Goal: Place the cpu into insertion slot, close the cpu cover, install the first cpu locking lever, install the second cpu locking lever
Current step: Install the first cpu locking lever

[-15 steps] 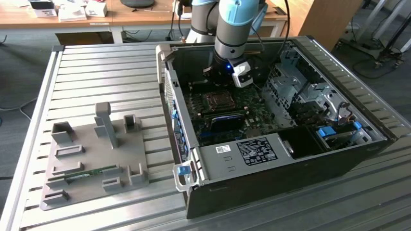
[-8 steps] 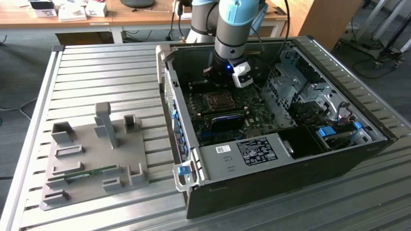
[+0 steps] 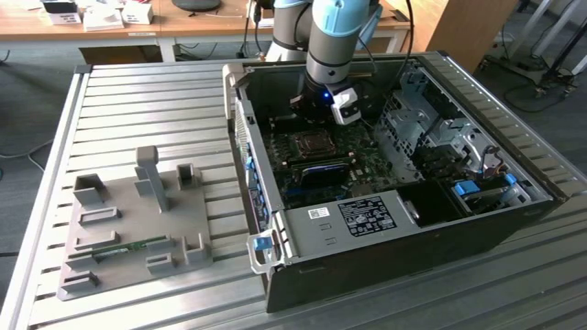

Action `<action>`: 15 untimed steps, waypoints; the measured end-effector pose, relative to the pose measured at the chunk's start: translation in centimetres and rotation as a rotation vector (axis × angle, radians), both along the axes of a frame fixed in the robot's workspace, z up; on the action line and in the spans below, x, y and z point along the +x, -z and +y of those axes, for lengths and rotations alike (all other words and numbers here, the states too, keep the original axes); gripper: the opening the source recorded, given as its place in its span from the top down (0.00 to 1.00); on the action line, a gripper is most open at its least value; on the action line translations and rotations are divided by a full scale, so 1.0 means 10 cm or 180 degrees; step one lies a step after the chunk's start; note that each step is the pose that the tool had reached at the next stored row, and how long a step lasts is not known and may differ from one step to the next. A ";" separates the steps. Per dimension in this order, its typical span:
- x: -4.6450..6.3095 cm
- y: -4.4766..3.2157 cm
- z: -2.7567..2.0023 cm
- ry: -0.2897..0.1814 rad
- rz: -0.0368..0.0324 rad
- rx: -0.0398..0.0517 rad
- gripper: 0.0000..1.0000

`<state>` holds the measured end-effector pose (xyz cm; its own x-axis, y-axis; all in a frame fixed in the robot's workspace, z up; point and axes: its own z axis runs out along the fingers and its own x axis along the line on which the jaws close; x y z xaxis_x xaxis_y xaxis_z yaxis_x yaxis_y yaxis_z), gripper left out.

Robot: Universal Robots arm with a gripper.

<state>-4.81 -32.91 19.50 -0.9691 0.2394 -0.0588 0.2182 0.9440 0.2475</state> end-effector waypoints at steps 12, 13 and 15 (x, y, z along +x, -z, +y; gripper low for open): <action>0.01 -0.003 0.034 0.0001 0.0000 0.0000 0.89; 0.01 -0.004 0.036 0.0001 0.0000 0.0000 0.89; 0.01 -0.006 0.039 0.0001 0.0000 0.0000 0.89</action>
